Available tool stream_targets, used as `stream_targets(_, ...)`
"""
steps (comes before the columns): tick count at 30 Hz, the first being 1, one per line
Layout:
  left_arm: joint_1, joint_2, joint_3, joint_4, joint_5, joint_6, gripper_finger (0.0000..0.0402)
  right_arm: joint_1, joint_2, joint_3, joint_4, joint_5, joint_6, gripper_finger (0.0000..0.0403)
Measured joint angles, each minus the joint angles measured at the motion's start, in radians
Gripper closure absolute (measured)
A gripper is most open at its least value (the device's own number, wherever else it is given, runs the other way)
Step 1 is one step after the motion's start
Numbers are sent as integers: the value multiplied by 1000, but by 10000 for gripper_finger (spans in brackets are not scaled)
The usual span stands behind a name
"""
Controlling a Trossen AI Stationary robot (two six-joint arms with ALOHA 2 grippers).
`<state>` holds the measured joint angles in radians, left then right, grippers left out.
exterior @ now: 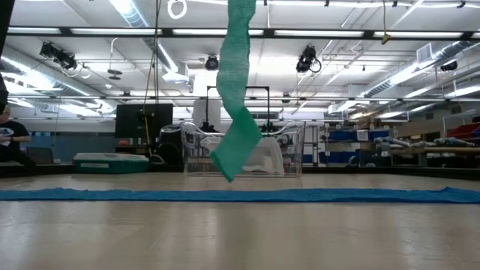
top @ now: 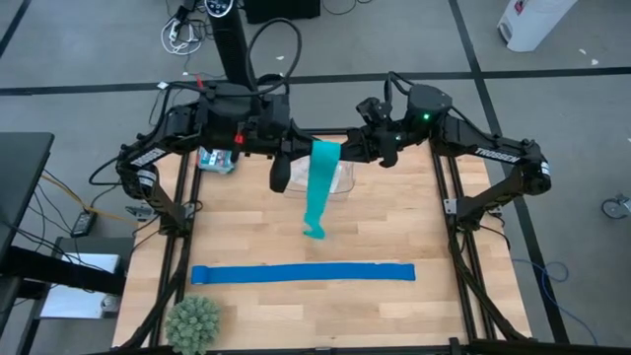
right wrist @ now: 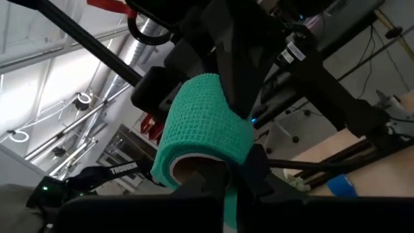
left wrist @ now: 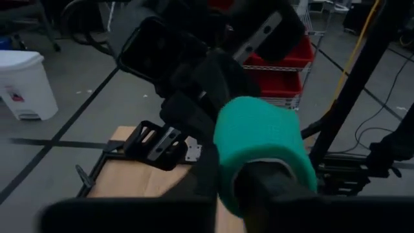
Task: Roll bandage
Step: Roll the green bandage
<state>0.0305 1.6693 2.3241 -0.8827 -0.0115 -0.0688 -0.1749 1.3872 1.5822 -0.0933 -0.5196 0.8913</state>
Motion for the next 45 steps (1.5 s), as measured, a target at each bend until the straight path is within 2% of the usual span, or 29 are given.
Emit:
stream_targets(2, 0, -4, 0, -1, -4, -26, 383, 0, 0, 0, 0, 8, -11, 381)
stream_targets(9, 27, -23, 0, 1, 2, -176, 384, -6, -26, -1, -1, 25, -67, 339)
stream_targets(16, 73, -42, 1, 4, 2, -303, 384, 22, -62, 0, -41, 70, -195, 336)
stream_targets(22, 95, -38, 1, 9, 77, -389, 384, 85, -53, 0, -45, 232, -385, 337)
stream_targets(26, 101, -33, 0, 5, 85, -453, 384, 124, -54, 0, -71, 336, -496, 337)
stream_targets(31, 115, -34, 0, -2, 95, -519, 384, 150, -49, 0, -124, 368, -568, 337)
stream_targets(35, 136, -34, 0, 2, 149, -566, 384, 154, -47, 0, -238, 390, -573, 337)
stream_targets(40, 146, -35, -33, 26, 226, -613, 384, 154, -48, 0, -290, 403, -581, 337)
stream_targets(45, 144, -34, -143, 135, 323, -663, 384, 154, -66, 0, -342, 458, -579, 340)
